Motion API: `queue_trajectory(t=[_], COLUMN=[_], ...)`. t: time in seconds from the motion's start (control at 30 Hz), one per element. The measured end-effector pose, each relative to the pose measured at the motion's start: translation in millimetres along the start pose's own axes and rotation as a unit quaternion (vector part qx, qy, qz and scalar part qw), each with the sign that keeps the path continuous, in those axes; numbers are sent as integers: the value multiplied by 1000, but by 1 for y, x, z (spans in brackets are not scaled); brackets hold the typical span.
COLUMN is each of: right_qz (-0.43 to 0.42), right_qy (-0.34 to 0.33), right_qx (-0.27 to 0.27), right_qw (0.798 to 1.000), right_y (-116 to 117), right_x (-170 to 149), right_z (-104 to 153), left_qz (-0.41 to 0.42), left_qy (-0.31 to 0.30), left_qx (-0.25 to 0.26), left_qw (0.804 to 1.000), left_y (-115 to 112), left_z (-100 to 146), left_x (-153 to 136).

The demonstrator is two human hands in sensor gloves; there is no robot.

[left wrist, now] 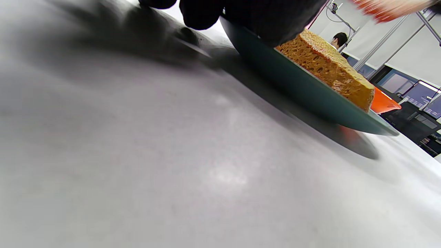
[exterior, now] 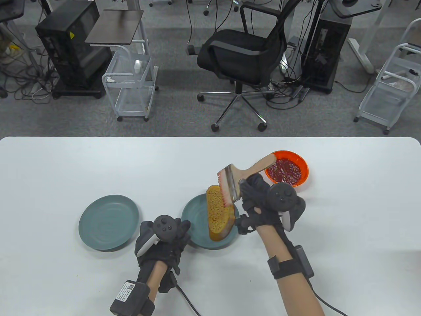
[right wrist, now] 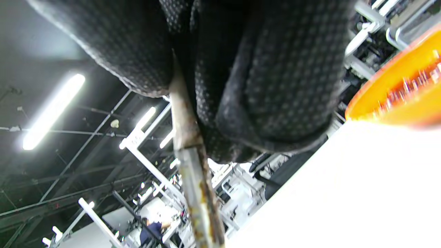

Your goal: Dip brush into ketchup and spread onto bread slice

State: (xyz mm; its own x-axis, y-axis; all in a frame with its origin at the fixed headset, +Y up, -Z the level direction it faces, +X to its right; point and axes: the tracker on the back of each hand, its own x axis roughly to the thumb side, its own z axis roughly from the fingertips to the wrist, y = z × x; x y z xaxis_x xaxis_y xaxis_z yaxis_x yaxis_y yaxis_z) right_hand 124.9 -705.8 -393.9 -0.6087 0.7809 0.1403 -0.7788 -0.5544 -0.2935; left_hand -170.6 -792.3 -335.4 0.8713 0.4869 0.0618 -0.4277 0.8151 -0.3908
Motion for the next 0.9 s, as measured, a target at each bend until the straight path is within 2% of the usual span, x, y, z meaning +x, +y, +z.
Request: queue_trajectory(t=[0.07, 0.2, 0.33, 0.5, 0.57, 0.63, 0.73, 0.8, 0.9], right_qz=[-6, 2, 31, 130, 120, 77, -6, 4, 43], right_qy=[12, 11, -18, -84, -88, -71, -1, 6, -13], right_qx=[12, 15, -10, -65, -68, -48, 20, 30, 15], right_qw=[1000, 1000, 999, 986, 987, 993, 1000, 1000, 999], right_y=[16, 29, 25, 9, 8, 10, 24, 29, 28], right_x=[-4, -8, -12, -5, -2, -1, -4, -7, -12], right_z=[7, 14, 16, 15, 16, 17, 19, 20, 21], left_qz=[2, 0, -2, -5, -8, -8, -7, -8, -8], left_qy=[-1, 0, 2, 2, 2, 3, 3, 4, 3], left_qx=[1, 2, 3, 5, 5, 4, 4, 5, 5], left_qw=[1000, 1000, 1000, 1000, 1000, 1000, 1000, 1000, 1000], left_y=[0, 0, 1, 1, 0, 0, 0, 0, 0], left_z=[0, 0, 0, 0, 0, 0, 0, 0, 0], left_x=[0, 1, 1, 2, 3, 3, 3, 3, 3])
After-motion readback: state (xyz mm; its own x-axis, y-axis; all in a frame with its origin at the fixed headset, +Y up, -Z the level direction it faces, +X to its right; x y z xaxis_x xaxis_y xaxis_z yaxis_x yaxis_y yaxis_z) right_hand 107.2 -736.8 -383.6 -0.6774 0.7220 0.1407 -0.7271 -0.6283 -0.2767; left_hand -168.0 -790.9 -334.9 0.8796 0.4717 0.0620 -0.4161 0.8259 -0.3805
